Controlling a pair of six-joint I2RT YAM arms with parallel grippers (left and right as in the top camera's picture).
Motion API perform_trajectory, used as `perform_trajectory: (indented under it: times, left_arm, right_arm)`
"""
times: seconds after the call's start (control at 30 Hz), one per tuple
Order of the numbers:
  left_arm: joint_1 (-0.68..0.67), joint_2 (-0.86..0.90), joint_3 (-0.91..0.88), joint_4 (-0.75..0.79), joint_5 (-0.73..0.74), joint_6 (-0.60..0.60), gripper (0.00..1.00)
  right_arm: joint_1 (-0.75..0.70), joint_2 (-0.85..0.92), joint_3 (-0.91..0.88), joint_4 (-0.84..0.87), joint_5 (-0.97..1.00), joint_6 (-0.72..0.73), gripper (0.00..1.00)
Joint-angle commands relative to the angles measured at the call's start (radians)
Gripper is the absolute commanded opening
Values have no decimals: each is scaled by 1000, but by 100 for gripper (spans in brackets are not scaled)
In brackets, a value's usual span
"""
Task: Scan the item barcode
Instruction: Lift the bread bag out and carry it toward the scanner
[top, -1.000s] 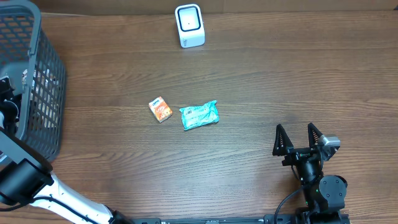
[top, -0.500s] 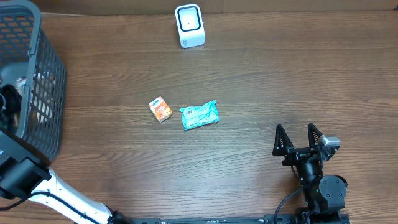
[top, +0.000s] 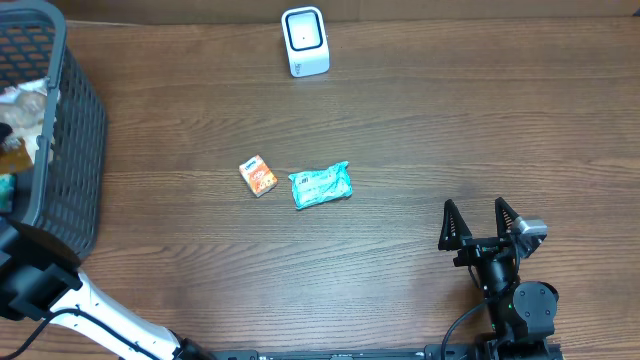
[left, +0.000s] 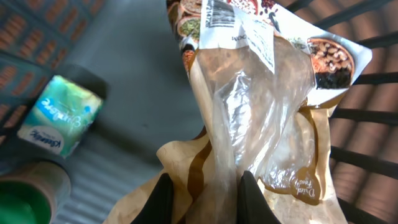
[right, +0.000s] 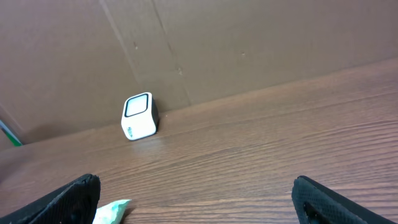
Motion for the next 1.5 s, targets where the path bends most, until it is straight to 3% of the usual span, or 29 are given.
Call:
perform_trajectory:
  times: [0.0, 0.3, 0.53, 0.73, 0.93, 1.07, 1.3, 1.47]
  left_arm:
    - [-2, -6, 143, -58, 86, -29, 4]
    - [-2, -113, 399, -192, 160, -43, 4]
    - [-15, -291, 418, -192, 332, -46, 4]
    - [-127, -381, 418, -268, 348, -34, 4]
    - [-359, -386, 371, -279, 281, -34, 4]
    - [-523, -386, 268, -280, 158, -35, 4]
    - [-749, -386, -27, -280, -72, -43, 4]
    - [-807, -386, -282, -258, -243, -101, 5]
  right_arm:
    - [4, -12, -11, 7, 13, -1, 100]
    - [4, -12, -11, 7, 13, -1, 100]
    - [4, -12, -11, 7, 13, -1, 100]
    - [4, -12, -11, 7, 13, -1, 100]
    - [4, -12, -11, 7, 13, -1, 100]
    - [4, -12, -11, 7, 13, -1, 100]
    - [4, -12, -11, 7, 13, -1, 100]
    - [4, -12, -11, 7, 13, -1, 100]
